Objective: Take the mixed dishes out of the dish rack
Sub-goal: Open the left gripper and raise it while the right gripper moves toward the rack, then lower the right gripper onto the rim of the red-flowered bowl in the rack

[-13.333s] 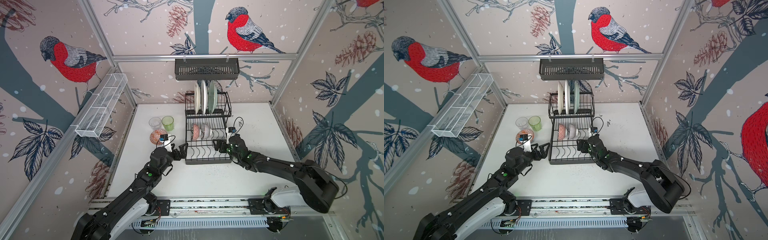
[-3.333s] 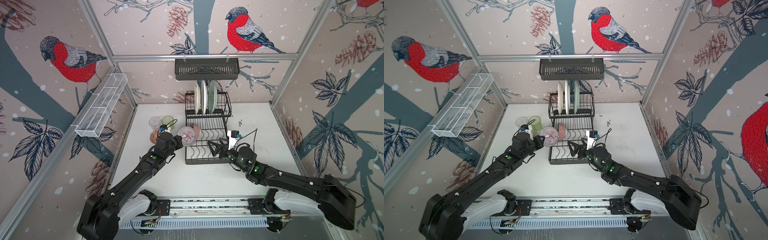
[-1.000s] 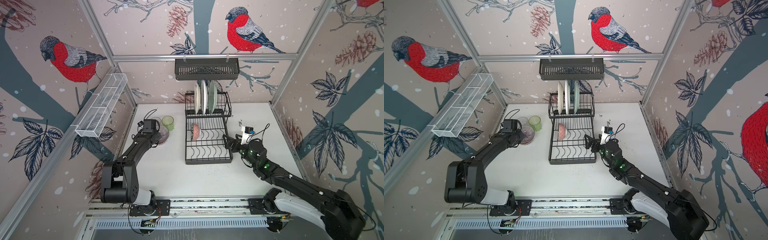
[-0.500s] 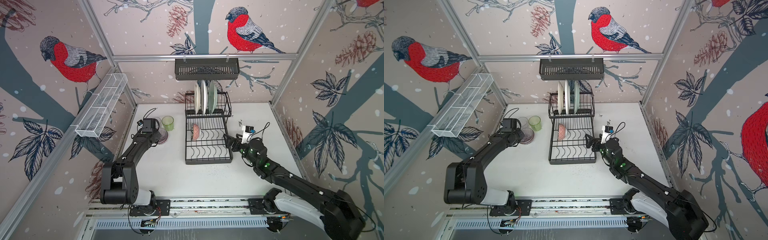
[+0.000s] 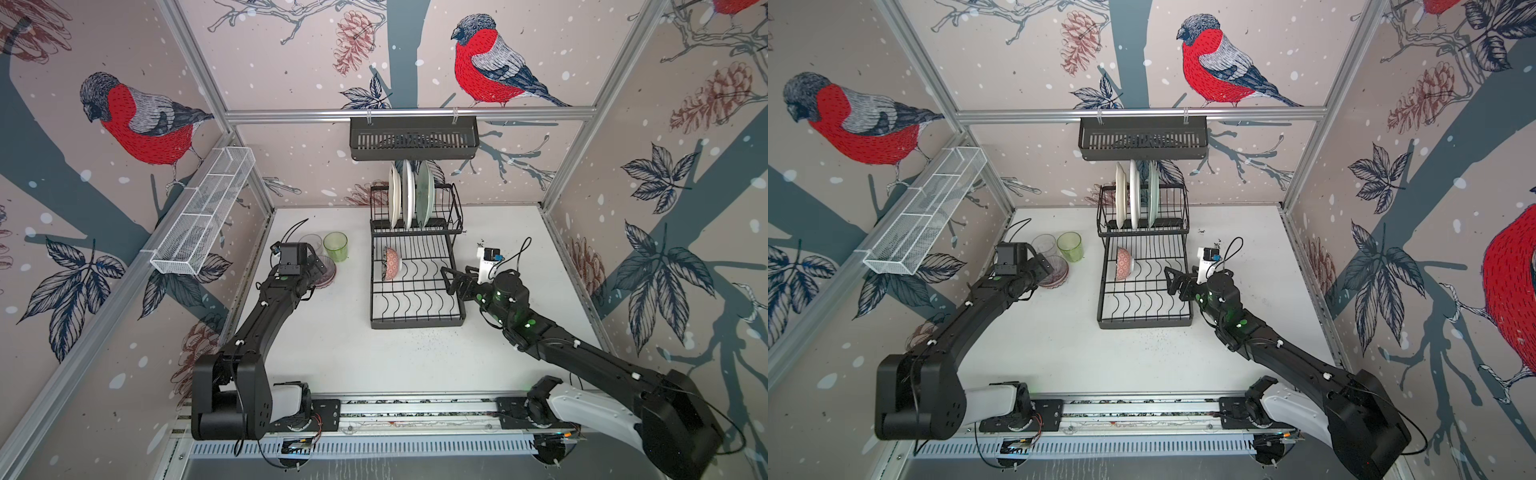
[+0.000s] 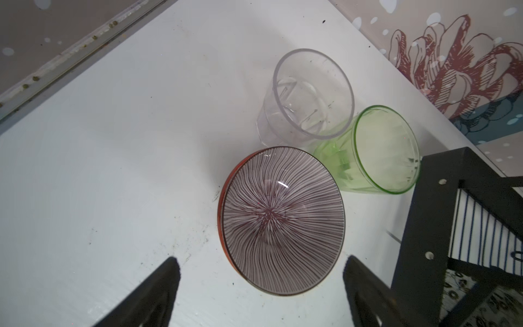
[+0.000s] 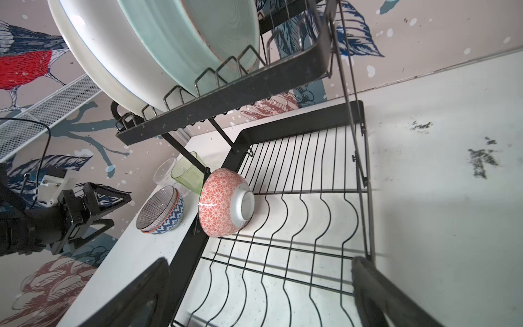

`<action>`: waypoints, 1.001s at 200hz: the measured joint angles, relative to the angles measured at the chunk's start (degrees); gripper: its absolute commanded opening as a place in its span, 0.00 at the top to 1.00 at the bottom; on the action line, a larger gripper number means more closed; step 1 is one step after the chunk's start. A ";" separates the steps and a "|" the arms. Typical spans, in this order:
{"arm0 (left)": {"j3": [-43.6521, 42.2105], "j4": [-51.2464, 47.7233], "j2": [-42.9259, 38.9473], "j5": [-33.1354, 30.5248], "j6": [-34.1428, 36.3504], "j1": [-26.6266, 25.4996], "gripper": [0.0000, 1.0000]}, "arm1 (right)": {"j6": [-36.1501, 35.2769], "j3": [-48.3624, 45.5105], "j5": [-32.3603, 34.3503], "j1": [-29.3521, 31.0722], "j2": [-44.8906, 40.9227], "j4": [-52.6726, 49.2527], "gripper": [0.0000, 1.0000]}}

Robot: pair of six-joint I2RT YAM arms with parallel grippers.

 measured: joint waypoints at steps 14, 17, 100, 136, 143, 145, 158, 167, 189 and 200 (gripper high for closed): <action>-2.27 2.14 -1.97 1.95 -0.04 0.00 0.03 | 0.13 0.00 -1.75 0.20 1.36 0.57 0.00; -2.73 2.67 -2.29 2.47 -0.02 0.00 0.03 | 0.24 0.00 -2.03 0.24 1.68 0.81 0.01; -9.57 14.16 -6.21 6.91 0.00 -6.91 0.02 | 0.74 8.96 -3.06 5.75 15.61 -0.44 0.00; -12.31 18.10 -5.01 9.94 -0.02 -7.19 0.02 | 0.04 13.57 -2.97 7.32 22.77 -0.85 0.01; -12.61 18.97 -4.79 10.01 -0.02 -7.17 0.02 | 0.00 14.21 -2.97 7.80 23.91 -0.57 0.00; -12.72 19.19 -4.74 10.03 -0.02 -7.17 0.02 | 0.00 14.36 -2.97 7.96 24.26 -0.44 0.00; -13.55 20.63 -4.70 10.34 -0.02 -7.17 0.02 | -0.13 15.21 -3.15 8.74 26.18 0.39 0.01; -14.27 21.57 -4.74 10.80 -0.02 -7.17 0.03 | -0.13 15.72 -3.17 9.20 27.54 1.11 0.00; -15.89 23.50 -5.07 11.26 -0.02 -7.19 0.02 | -0.13 17.22 -3.15 9.57 30.93 2.91 0.00; -16.31 24.13 -5.27 11.39 -0.02 -7.19 0.03 | -0.11 18.03 -3.15 9.62 32.52 3.43 0.00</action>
